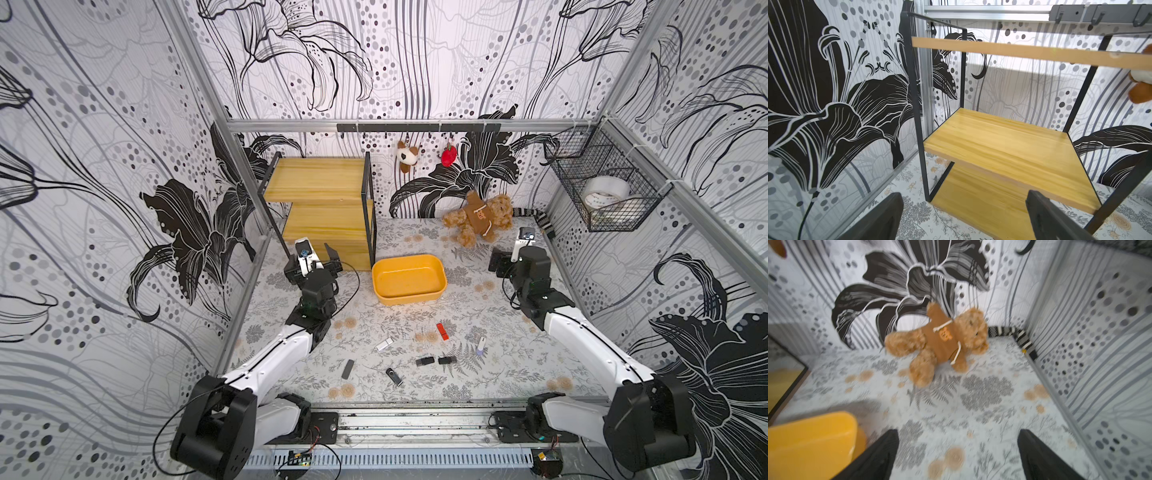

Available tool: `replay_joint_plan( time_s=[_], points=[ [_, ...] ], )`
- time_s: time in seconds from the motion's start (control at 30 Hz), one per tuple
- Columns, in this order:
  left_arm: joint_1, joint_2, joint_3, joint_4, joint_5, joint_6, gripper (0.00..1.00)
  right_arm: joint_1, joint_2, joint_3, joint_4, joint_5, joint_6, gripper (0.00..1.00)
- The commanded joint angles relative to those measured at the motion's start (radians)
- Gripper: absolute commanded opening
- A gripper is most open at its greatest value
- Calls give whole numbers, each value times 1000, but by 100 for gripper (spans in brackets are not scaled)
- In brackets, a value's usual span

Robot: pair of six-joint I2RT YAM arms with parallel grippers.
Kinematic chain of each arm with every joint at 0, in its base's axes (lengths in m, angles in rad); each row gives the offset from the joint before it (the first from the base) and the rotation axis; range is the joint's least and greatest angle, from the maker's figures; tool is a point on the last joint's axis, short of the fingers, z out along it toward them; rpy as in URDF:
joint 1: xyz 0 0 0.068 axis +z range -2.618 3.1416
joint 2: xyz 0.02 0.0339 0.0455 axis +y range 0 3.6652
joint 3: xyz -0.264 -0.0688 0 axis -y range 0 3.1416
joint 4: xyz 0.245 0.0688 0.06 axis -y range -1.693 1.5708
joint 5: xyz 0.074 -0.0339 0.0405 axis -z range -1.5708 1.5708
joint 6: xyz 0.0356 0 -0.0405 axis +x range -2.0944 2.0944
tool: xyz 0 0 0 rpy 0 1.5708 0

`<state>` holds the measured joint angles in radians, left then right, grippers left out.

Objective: Put the usb flash drive into the storage box
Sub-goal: Pick up the USB flash from the center of the board.

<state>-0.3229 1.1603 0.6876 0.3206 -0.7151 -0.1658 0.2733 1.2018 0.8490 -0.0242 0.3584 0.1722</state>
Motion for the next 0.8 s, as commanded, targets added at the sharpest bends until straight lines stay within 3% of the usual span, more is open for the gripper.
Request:
replay_joint_plan(
  time_s=[0.0,0.13,0.27,0.37,0.53,0.77],
  points=[
    [-4,-31,108,-538,74,-186,98,61,-35,88,-499,79,234,95],
    [-40,-91,155,-761,147,-287,98,86,-79,103,-722,-107,357,99],
    [-64,-137,184,-922,293,-363,98,112,-121,64,-823,-171,413,99],
    [-121,-159,191,-1032,312,-443,98,112,-116,44,-844,-226,406,93],
    [-192,-233,125,-1044,344,-516,98,117,-94,-33,-842,-301,408,94],
    [-233,-214,118,-1069,369,-544,98,127,-94,-124,-793,-344,436,83]
  ],
)
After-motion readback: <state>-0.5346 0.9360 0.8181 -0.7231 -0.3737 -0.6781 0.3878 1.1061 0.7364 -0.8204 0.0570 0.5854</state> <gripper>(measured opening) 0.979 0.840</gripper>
